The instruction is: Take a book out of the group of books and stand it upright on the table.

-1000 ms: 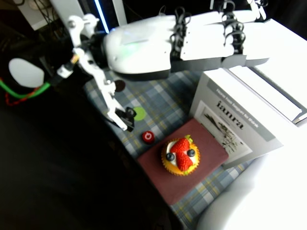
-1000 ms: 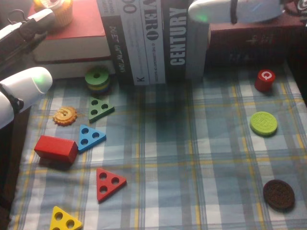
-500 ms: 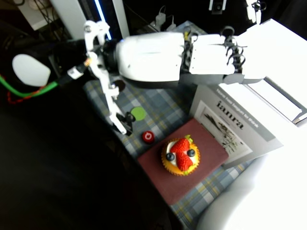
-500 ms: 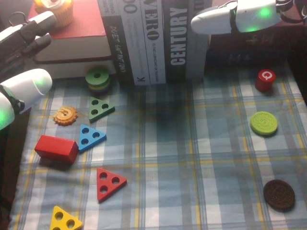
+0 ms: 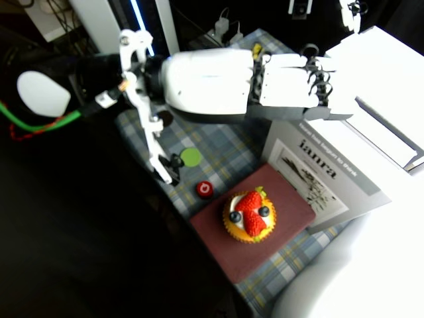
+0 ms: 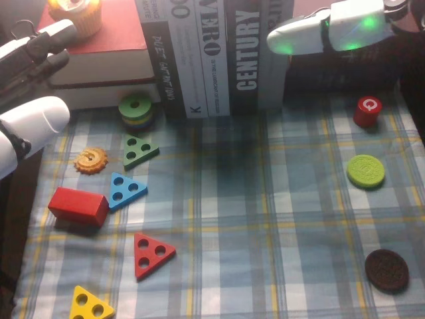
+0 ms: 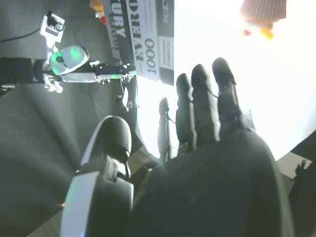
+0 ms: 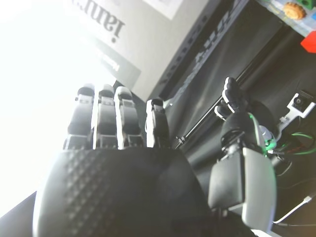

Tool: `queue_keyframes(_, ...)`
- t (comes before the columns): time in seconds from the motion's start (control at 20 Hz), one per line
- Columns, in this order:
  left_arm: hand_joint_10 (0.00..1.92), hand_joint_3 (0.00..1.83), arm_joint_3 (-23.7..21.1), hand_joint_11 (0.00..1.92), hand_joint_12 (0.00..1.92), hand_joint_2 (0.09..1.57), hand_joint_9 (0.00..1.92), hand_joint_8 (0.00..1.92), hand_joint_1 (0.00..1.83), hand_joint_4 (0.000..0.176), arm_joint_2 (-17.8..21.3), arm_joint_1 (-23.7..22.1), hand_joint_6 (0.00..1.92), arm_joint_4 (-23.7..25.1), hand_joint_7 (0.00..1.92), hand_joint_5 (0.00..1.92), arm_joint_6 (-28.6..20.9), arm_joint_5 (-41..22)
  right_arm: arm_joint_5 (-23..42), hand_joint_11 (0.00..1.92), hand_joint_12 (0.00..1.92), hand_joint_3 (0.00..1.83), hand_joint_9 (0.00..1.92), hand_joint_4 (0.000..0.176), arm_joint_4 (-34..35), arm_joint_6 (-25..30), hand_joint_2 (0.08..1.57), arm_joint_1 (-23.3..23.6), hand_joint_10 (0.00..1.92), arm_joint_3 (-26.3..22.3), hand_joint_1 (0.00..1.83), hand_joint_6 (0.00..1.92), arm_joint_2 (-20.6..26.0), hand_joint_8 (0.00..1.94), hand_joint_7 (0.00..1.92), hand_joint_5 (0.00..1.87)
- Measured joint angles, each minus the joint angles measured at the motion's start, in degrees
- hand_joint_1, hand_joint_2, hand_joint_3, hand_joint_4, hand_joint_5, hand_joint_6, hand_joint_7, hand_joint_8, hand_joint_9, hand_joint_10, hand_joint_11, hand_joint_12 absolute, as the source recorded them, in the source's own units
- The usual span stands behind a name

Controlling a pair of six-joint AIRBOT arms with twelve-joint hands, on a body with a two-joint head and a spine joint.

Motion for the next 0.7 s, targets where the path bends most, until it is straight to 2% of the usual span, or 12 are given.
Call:
queue_keyframes(0.25,0.00,0.00,-0.04,0.00,0.45,1.43,0.25,0.00,0.31,0.174,0.00,0.52,0.00,-0.02,0.30,0.26,-0.13,-0.26,0.07,0.00,0.00,0.00,0.00,0.176,0.09,0.00,1.04,-1.25,0.00,-1.27,0.00,0.01,2.12,0.00,0.00,0.04)
queue_keyframes(0.45,0.00,0.00,-0.04,0.00,0.42,1.43,0.26,0.00,0.33,0.162,0.00,0.59,0.00,-0.13,0.32,0.27,-0.24,-0.39,0.04,0.00,0.00,0.00,0.00,0.176,0.13,0.00,1.07,-1.31,0.00,-1.27,0.00,0.01,2.49,0.00,0.00,0.04)
queue_keyframes(0.7,0.00,0.00,-0.04,0.00,0.40,1.44,0.26,0.00,0.33,0.161,0.00,0.59,0.00,-0.15,0.31,0.27,-0.31,-0.39,0.26,0.00,0.00,0.00,0.00,0.176,-0.02,0.02,1.05,-1.62,0.00,-1.40,0.00,0.01,2.60,0.00,0.00,0.05)
